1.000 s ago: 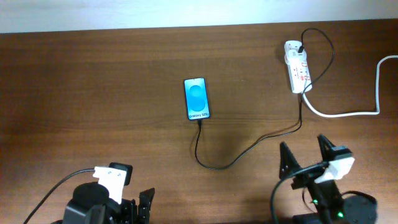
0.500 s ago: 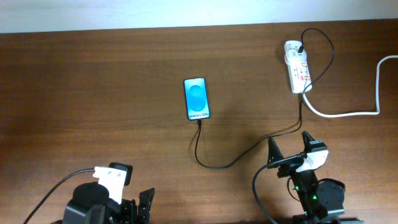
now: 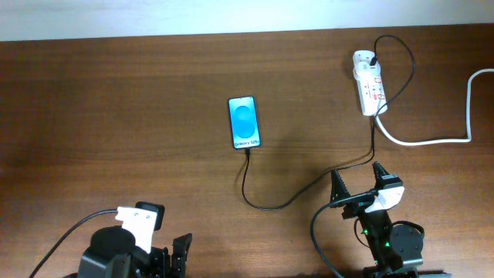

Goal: Plug charger to phone and switch on socket

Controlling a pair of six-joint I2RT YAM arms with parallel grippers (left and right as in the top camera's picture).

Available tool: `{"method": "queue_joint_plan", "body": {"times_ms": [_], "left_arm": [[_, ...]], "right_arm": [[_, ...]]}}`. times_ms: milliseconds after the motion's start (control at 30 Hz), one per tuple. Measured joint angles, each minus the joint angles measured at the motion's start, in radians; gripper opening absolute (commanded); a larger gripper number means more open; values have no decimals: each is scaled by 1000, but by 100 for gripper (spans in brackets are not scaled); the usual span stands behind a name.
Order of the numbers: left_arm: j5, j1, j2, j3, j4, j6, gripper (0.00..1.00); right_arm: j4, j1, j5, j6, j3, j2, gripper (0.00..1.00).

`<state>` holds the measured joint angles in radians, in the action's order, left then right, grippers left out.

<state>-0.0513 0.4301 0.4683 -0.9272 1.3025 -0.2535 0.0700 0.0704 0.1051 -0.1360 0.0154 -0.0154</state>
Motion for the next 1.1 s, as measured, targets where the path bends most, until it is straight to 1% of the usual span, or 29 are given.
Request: {"method": "queue_joint_plan", "body": {"times_ms": [500, 567, 633, 667, 700, 733, 833, 867, 900, 933, 1067, 1100], "left_arm": [[1, -2, 0, 0, -1, 0, 98], [10, -43, -13, 0, -6, 0, 99], [13, -111, -57, 0, -7, 0, 99], [23, -190, -120, 1, -5, -1, 99], [22, -207, -146, 1, -10, -1, 99], [26, -235, -179, 2, -44, -1, 99], [34, -301, -246, 27, -277, 0, 99], [38, -320, -267, 77, -403, 4, 99], [39, -335, -278, 134, -491, 7, 99], [38, -353, -296, 225, -623, 8, 99], [-40, -436, -378, 618, -1044, 12, 99], [-51, -449, -397, 674, -1106, 12, 99]], "right_arm": [[0, 0, 0, 0, 0, 0, 98], [0, 0, 0, 0, 0, 0, 98], [0, 0, 0, 0, 0, 0, 98], [0, 0, 0, 0, -1, 0, 98], [-1, 0, 0, 0, -1, 0, 98], [-1, 0, 0, -1, -1, 0, 98], [-1, 0, 0, 0, -1, 0, 98], [-1, 0, 0, 0, -1, 0, 98], [-1, 0, 0, 0, -1, 0, 98], [-2, 0, 0, 0, -1, 0, 98], [-3, 0, 0, 0, -2, 2, 98], [-3, 0, 0, 0, -2, 2, 98]]}}
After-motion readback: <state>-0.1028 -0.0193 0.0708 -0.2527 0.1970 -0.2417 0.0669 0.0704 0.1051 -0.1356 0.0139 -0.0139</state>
